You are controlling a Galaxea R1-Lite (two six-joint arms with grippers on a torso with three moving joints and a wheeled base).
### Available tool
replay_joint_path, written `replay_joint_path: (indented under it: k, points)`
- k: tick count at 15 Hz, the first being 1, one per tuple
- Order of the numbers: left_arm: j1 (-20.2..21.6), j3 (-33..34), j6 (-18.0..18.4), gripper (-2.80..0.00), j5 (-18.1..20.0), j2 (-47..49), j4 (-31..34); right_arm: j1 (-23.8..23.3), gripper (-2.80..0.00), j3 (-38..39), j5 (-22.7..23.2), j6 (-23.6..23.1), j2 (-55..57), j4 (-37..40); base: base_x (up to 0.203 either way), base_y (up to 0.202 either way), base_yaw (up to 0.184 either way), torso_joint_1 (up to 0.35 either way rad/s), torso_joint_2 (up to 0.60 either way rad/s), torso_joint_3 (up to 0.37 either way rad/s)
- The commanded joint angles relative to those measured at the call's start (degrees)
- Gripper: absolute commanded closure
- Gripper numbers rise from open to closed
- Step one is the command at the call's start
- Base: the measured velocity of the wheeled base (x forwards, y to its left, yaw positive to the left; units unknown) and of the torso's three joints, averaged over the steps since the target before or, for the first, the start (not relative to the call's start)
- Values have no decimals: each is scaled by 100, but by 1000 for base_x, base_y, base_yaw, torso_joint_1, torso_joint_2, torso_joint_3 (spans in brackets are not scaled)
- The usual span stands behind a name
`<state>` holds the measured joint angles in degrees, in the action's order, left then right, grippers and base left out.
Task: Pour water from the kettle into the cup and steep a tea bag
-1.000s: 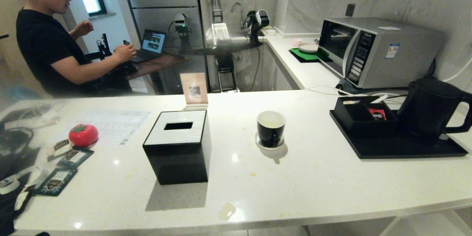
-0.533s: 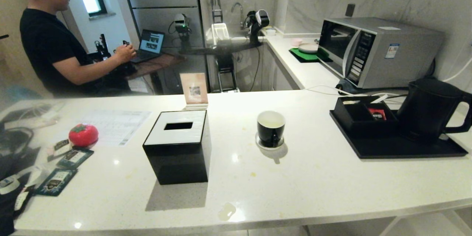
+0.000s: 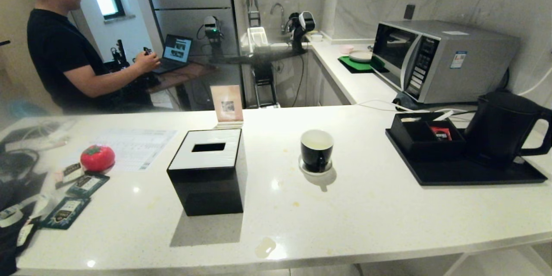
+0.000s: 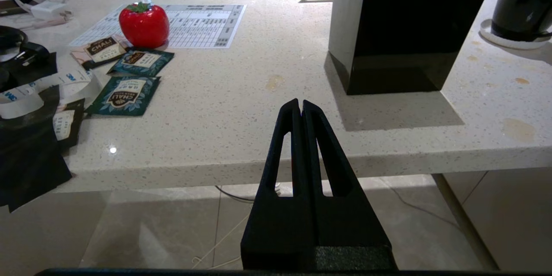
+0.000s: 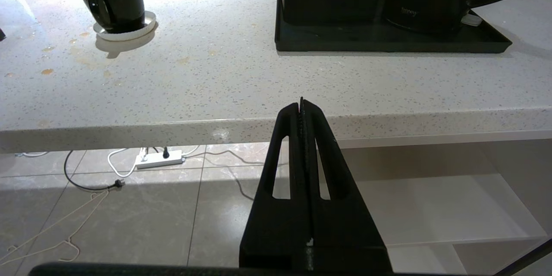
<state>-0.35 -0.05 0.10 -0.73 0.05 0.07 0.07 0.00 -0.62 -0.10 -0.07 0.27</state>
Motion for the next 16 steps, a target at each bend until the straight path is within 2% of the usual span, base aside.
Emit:
replay_joint_path:
  k: [1, 16]
  points:
    - [0, 5, -9, 0, 3, 4, 0, 1, 0, 0, 1, 1, 7, 7, 0, 0, 0, 0, 0, 0]
    - [0, 5, -54, 0, -15, 4, -7, 1, 0, 0, 1, 1, 7, 5, 0, 0, 0, 0, 0, 0]
